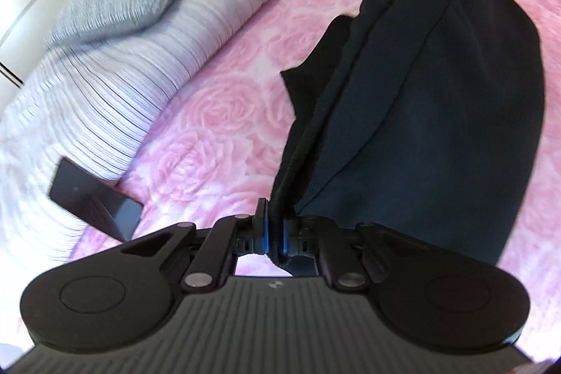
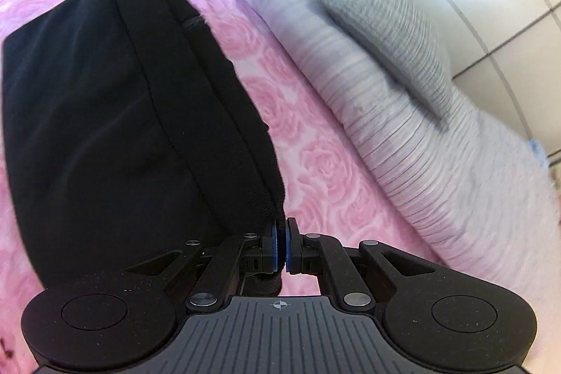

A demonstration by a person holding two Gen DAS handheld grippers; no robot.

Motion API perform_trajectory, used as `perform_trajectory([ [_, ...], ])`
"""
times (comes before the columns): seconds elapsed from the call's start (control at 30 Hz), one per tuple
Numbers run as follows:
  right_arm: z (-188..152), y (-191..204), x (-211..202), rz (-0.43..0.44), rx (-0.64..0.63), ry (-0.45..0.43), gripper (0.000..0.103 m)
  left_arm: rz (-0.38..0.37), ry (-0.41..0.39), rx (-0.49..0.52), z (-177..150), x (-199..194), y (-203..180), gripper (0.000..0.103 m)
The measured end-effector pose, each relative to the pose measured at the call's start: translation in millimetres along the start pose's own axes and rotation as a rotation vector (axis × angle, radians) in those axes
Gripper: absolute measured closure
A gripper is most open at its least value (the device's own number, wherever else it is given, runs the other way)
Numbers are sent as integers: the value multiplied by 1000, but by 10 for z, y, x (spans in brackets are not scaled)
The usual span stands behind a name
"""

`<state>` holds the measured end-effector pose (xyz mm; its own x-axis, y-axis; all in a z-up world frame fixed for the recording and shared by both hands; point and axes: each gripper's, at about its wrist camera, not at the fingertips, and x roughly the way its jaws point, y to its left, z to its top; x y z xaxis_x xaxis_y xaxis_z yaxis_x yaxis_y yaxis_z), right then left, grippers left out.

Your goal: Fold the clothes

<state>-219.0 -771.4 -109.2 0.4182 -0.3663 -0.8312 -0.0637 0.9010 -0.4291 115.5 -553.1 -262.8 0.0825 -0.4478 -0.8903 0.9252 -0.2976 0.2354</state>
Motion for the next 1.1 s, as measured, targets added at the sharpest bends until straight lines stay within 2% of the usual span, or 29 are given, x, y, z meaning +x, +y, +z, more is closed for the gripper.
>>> perform_trajectory([
  [0.33,2,-474,1006,99,114,22,100,-12,64,-121,147,911,346,97],
  [0.67,-392,-450,1744,119,280,20,100,7,77,-243,73,1465,417,95],
  [0.77,-464,-477,1851,120,337,8,99,28,70,-301,53,1485,470,86],
  [0.8,-485,-491,1873,123,358,5,99,50,71,-331,35,1478,512,69],
  [0.83,-502,-499,1877,117,376,3,95,82,73,-377,2,1459,578,60],
  [0.9,-529,-532,1808,71,425,-9,72,117,80,-477,-78,1409,732,62],
  [0.93,-551,-596,1762,66,475,-19,69,136,85,-520,-119,1373,807,66],
  [1.0,-597,-728,1663,36,569,-34,59,176,72,-538,-168,1233,855,71],
  [1.1,-667,-913,1455,-108,667,-25,57,198,40,-542,-230,976,832,71],
])
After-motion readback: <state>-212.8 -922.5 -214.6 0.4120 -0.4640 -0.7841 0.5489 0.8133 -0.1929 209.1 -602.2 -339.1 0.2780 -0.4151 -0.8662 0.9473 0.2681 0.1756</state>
